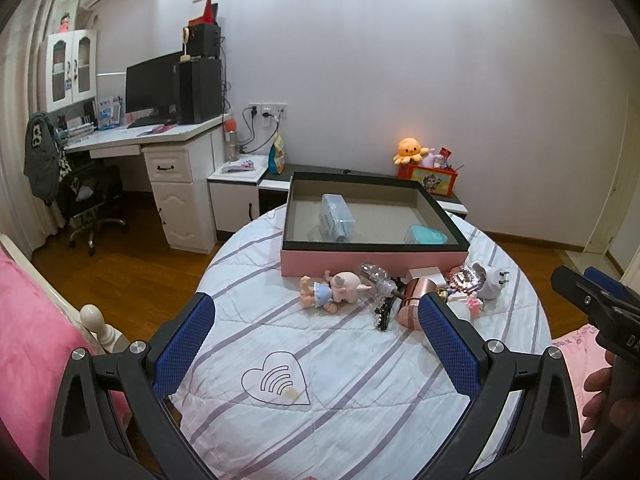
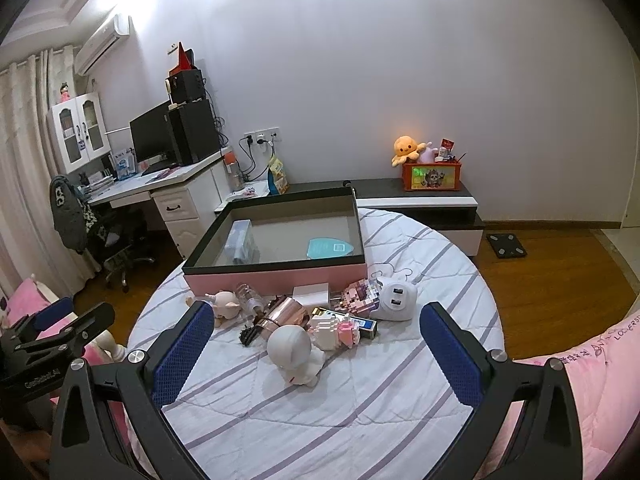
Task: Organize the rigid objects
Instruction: 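Withdraw both tools from the box back over the table, then grasp the pig figurine with the left tool while the right tool grasps the white astronaut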
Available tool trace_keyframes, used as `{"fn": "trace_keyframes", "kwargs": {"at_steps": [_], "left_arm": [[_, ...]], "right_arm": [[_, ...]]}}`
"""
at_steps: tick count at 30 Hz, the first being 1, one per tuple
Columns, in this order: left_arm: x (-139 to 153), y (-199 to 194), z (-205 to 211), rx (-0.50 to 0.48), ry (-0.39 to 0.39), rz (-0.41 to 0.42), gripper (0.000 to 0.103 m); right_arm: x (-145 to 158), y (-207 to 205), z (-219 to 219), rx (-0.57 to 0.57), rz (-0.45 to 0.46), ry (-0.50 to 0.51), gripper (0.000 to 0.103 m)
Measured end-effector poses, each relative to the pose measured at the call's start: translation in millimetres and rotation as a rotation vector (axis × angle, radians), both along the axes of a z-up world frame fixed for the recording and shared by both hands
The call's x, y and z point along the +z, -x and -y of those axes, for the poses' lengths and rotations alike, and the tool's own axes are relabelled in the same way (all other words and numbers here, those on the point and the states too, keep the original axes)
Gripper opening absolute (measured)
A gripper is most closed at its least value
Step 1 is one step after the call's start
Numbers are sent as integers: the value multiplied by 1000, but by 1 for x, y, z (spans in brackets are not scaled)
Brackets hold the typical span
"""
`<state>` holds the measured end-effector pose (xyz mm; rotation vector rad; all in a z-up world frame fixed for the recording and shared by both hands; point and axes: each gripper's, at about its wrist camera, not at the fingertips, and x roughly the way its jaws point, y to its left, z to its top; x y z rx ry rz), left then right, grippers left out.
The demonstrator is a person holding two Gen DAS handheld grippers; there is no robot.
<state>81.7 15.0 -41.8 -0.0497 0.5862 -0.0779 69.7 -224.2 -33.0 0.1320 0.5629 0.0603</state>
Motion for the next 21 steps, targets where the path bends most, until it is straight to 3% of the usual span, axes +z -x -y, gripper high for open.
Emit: {"fn": "trace_keyframes", "kwargs": {"at_steps": [6, 21], "left_arm": [[-4, -5, 2, -1, -4, -23, 103], [-54, -54, 4, -5, -33, -158, 103]], "right_arm": [[-7, -9, -5, 3, -37, 30, 103], [-72, -46, -23, 94, -212, 57, 103]]}}
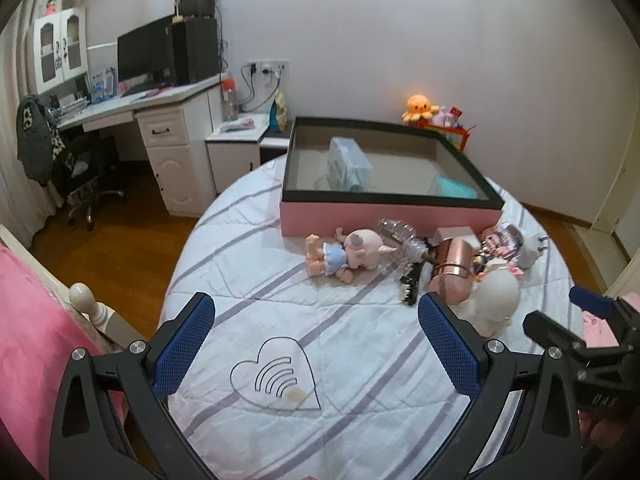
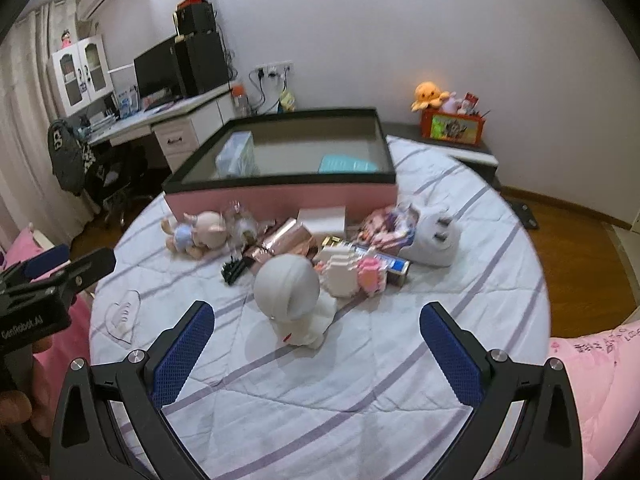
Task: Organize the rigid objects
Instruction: 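Grasp the pig figurine with the left tool while the right tool grasps the white astronaut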
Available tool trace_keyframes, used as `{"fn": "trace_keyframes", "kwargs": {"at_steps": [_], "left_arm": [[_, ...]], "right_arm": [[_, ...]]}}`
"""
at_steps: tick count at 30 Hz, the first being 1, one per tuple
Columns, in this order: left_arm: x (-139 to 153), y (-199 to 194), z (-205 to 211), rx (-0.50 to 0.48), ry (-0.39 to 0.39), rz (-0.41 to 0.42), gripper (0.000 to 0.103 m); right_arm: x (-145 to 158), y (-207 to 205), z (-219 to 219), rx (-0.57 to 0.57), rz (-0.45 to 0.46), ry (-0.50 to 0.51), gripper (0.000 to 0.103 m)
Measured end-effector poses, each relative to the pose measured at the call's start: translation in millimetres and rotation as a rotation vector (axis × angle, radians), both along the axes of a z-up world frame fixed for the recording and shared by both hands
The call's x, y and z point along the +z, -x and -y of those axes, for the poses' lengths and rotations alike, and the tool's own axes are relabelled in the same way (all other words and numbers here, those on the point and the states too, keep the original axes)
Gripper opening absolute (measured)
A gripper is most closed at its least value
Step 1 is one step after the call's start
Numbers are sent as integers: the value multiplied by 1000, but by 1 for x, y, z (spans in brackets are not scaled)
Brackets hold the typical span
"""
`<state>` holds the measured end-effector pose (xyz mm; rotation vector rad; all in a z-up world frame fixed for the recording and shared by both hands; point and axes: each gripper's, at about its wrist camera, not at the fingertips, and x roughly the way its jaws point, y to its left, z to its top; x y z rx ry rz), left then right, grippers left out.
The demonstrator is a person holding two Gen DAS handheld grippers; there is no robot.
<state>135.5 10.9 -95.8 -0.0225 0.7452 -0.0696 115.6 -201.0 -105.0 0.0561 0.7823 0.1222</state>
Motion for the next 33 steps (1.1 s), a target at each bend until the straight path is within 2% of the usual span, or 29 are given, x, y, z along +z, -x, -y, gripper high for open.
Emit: {"fn": "trace_keyframes", "kwargs": {"at_steps": [5, 10, 12, 13, 16, 19, 22, 23, 24, 25, 33], "left_arm": [[-19, -27, 7, -9, -22, -43, 103], [-41, -60, 16, -18, -61, -92, 103], [-48, -73, 18, -17, -72, -105, 103], [-53, -81, 20, -17, -82, -115, 103], [-63, -98, 23, -13, -110, -131, 103], [-72, -113, 31, -46, -104, -158, 103], [-81, -123, 42, -60, -157, -171, 101], [-81, -124, 43, -71, -145, -173, 98], [-80, -125, 42, -85, -121, -169, 86], [-79, -127, 41, -102, -95, -172, 78], [-74, -111, 30, -111, -19, -164, 77]], "right_arm": [[-18, -17, -4, 15, -35, -16, 102], [-33, -32, -7, 43, -72, -40, 96], [-37, -35, -10, 54, -79, -39, 81], [-39, -37, -11, 57, -86, -35, 77], [-47, -45, -12, 63, -111, -30, 74], [-53, -52, -10, 66, -129, -32, 72], [-55, -55, -8, 67, -127, -33, 63], [-55, -55, -6, 67, -126, -43, 58], [-55, -55, -4, 71, -124, -48, 58], [-54, -56, -4, 76, -127, -51, 58], [-42, -49, -1, 105, -116, -89, 58]]}}
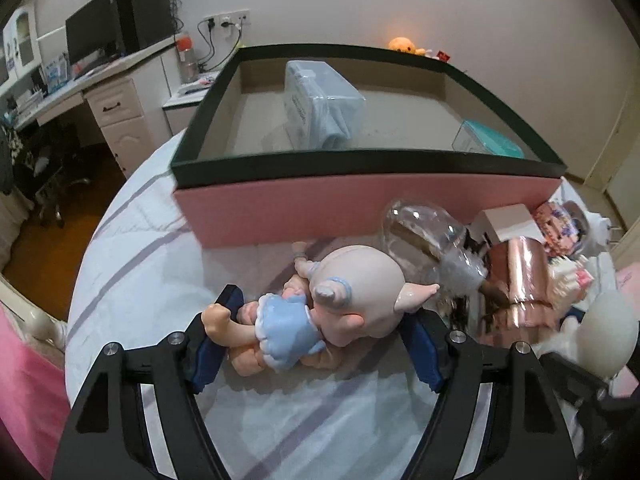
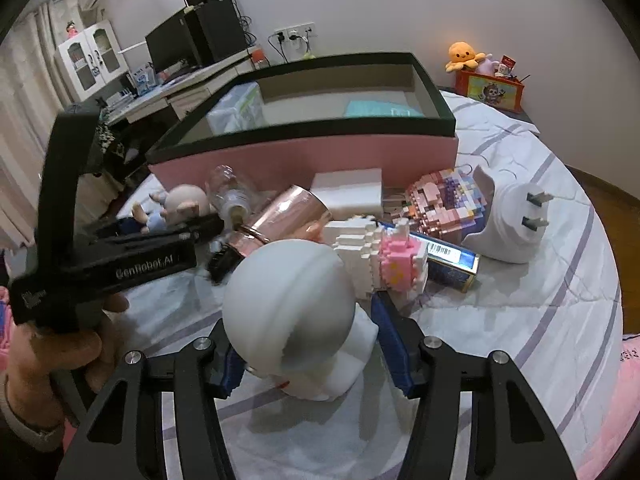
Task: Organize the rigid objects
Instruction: 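Grasp the pig figurine with the left tool while the right tool grasps the white astronaut, then lower the pig figurine into the box with the left tool while the right tool places the astronaut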
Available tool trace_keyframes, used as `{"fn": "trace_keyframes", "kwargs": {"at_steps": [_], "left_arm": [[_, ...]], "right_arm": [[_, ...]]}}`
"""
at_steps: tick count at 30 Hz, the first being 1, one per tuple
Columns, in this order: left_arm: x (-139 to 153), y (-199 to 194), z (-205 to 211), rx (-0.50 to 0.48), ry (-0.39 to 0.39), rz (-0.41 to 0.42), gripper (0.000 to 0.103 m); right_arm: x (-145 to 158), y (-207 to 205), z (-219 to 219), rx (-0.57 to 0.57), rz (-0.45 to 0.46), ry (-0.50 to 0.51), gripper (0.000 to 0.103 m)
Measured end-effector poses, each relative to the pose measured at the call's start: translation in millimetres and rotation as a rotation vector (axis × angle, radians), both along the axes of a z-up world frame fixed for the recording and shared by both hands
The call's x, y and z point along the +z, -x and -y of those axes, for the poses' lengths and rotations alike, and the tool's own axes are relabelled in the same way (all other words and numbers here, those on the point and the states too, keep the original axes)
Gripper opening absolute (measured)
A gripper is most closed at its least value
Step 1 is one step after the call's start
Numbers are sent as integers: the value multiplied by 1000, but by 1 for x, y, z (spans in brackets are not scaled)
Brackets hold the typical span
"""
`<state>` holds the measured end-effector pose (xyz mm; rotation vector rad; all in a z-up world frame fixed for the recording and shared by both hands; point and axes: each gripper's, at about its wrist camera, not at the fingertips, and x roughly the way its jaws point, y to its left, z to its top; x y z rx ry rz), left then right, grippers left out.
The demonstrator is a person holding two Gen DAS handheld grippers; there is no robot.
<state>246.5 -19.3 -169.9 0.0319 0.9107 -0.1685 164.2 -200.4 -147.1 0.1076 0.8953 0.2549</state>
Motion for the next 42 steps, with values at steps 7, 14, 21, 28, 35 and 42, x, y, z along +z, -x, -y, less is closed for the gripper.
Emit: {"fn": "trace_keyframes", "kwargs": {"at_steps": [7, 14, 21, 28, 35, 42], "left_arm": [[14, 29, -9, 11, 34, 21, 77], [48, 41, -14, 0, 55, 93, 77], [93, 10, -10, -16, 71, 195, 77], [114, -58, 10, -48, 92, 225, 77], [88, -124, 38, -73, 90, 143, 77], [64, -154, 48, -70, 55, 78, 80]], "right_arm": [[21, 9, -2, 18, 39, -19, 58], [49, 0, -2, 36, 92, -36, 58], [87, -47, 6, 44, 187, 4, 58], [97, -125, 7, 35, 192, 36, 58], [66, -188, 13, 0, 98, 77, 58], [41, -211, 20, -13, 27, 125, 59]]}}
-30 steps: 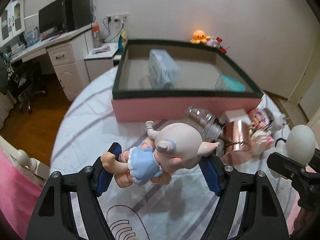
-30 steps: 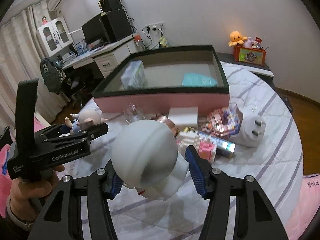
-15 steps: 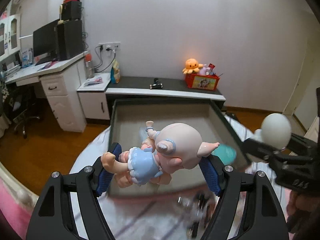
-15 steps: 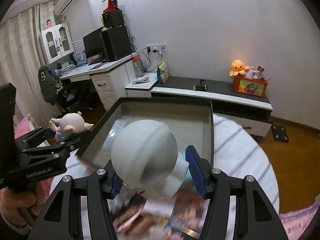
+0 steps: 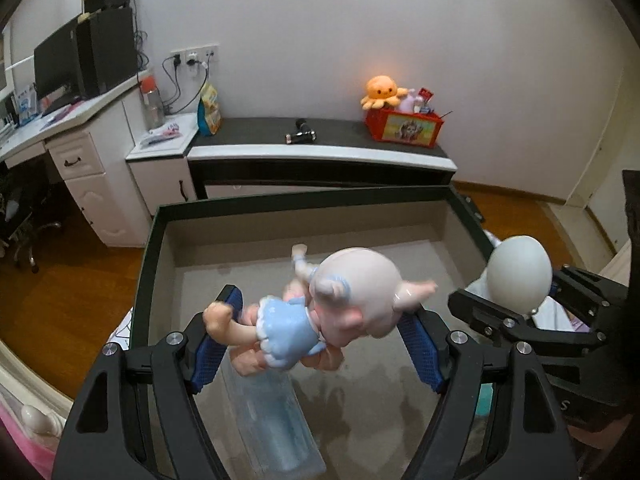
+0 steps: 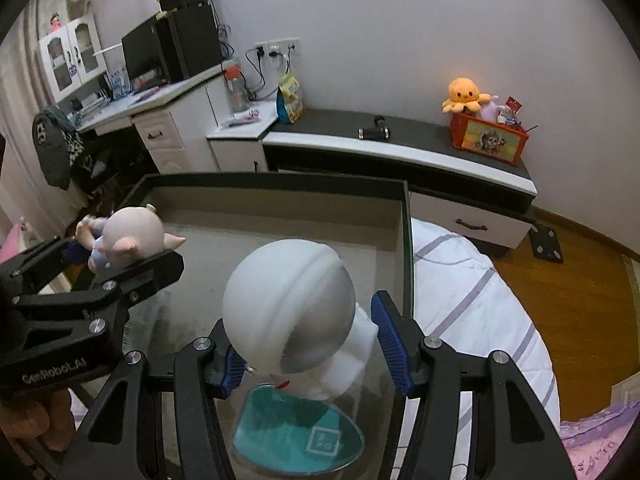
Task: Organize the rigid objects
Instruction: 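Lower the pig figurine into the box with the left tool while the right tool places the astronaut, then withdraw both tools from the box toward the remaining items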
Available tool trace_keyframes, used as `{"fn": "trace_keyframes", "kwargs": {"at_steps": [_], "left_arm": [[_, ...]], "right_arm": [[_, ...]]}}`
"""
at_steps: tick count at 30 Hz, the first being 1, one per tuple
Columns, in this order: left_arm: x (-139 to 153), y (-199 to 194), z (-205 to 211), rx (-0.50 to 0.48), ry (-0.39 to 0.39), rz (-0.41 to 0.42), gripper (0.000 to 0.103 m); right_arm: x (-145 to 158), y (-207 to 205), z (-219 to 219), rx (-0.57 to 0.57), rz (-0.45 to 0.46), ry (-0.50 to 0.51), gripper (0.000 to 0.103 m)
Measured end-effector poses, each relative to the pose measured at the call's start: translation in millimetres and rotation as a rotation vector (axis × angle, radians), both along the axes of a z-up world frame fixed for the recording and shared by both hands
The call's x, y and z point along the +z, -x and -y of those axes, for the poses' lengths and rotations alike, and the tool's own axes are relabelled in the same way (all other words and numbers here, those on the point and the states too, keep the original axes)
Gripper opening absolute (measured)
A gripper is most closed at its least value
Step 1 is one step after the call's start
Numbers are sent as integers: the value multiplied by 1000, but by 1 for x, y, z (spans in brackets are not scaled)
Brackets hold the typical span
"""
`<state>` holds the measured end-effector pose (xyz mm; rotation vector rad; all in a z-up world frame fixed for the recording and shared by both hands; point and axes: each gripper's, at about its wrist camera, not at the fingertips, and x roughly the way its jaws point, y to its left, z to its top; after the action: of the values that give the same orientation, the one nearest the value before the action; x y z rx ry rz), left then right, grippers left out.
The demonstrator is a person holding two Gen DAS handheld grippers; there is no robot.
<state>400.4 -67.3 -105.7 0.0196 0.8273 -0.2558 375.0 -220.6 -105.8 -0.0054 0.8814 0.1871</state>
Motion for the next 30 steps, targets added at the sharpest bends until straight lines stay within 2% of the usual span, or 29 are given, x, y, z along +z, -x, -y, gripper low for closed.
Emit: {"fn": "trace_keyframes", "kwargs": {"at_steps": [2, 3, 4, 8, 11, 14, 20, 30], "left_arm": [[1, 2, -1, 11, -12, 12, 86], [4, 5, -3, 18, -12, 27, 95], [8, 10, -7, 23, -6, 51, 102], [23, 26, -15, 50, -17, 117, 103], [34, 43, -24, 72, -16, 154, 103], [44, 63, -33, 90, -2, 177, 103], [57, 105, -48, 110, 18, 201, 103], [67, 173, -63, 148, 17, 227, 103]], "right_arm": [[-2, 1, 0, 0, -3, 16, 63], [-1, 2, 0, -4, -1, 22, 78], [0, 4, 0, 6, 5, 13, 83], [7, 16, -6, -9, 28, 53, 85], [16, 27, -6, -23, 44, 38, 87], [27, 41, -5, -34, 74, 13, 103], [50, 79, -5, -47, 134, -50, 103], [78, 148, 0, -81, 234, -87, 103]]}}
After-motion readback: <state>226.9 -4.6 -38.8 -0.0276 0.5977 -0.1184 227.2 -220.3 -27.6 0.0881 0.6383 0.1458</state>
